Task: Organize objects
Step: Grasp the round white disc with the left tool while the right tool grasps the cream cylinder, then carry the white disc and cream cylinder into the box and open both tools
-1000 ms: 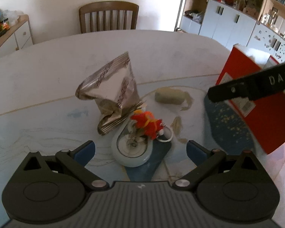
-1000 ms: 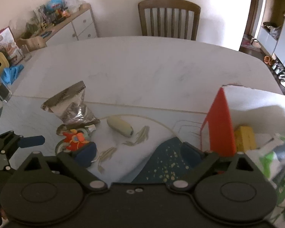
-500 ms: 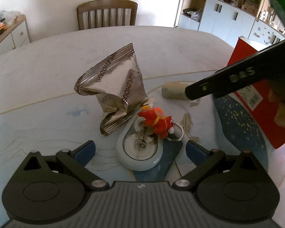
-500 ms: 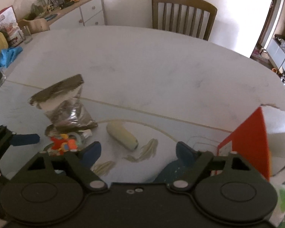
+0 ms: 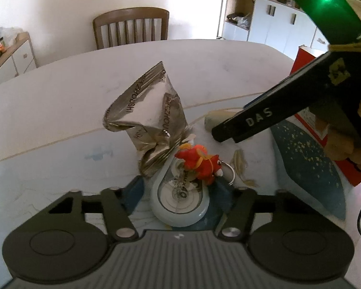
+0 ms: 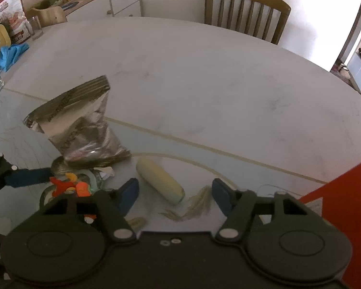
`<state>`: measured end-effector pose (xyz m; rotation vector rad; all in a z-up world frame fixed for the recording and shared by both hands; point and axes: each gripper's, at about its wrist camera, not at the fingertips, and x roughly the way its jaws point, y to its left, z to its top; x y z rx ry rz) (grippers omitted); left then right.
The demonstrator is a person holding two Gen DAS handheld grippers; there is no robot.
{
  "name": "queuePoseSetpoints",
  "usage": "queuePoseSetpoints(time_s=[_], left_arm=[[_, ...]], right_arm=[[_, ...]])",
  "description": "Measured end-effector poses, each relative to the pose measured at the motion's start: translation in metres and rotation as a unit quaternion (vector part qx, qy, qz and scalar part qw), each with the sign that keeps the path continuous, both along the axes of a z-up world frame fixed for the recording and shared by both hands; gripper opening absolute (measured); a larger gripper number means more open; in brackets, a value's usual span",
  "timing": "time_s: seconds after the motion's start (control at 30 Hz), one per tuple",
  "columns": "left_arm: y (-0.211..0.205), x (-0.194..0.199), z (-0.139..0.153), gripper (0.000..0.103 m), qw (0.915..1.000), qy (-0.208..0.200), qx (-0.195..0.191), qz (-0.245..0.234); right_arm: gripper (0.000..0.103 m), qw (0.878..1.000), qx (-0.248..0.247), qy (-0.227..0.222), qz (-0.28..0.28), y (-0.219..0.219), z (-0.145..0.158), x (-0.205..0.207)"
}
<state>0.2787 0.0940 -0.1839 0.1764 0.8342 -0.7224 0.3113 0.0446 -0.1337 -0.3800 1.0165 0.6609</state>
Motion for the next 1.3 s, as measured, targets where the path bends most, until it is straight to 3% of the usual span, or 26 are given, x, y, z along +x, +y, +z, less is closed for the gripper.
queuePoseSetpoints(time_s=[0.03,0.13,0.2,0.27,0.37,1.0,1.3], left_arm=[[-0.001,0.0,0.0,0.052,1.0,-0.002,0.003,-0.002],[-0.001,-0.001,0.001,0.051,1.0,-0.001,0.004,-0.006],[-0.001,-0.002,0.002,0.051,1.0,0.0,0.004,-0.004],[0.0,-0.003,0.002,0.051,1.0,0.0,0.007,-0.003],[0.003,-0.006,0.005,0.051,1.0,0.002,0.006,0.001],[0.035,-0.052,0.041,0.051,0.9991,0.033,-0.026,0.011],[0.036,-0.073,0.064,0.05,0.9991,0.018,-0.038,0.01]], right_arm=[[0.063,1.0,0.001,-0.002,0.001,0.001,-0.001,0.0],[0.055,1.0,-0.001,-0.008,0.004,0.002,-0.001,-0.002],[0.044,1.0,0.001,-0.012,0.007,0.0,-0.001,-0.003],[0.026,1.0,0.003,-0.011,0.012,0.0,0.0,-0.007],[0.017,1.0,-0.001,-0.014,0.015,0.001,0.0,-0.015],[0.014,0.997,0.051,0.058,-0.004,-0.058,0.029,-0.105],[0.014,0.997,0.063,0.052,-0.009,-0.085,0.046,-0.131]])
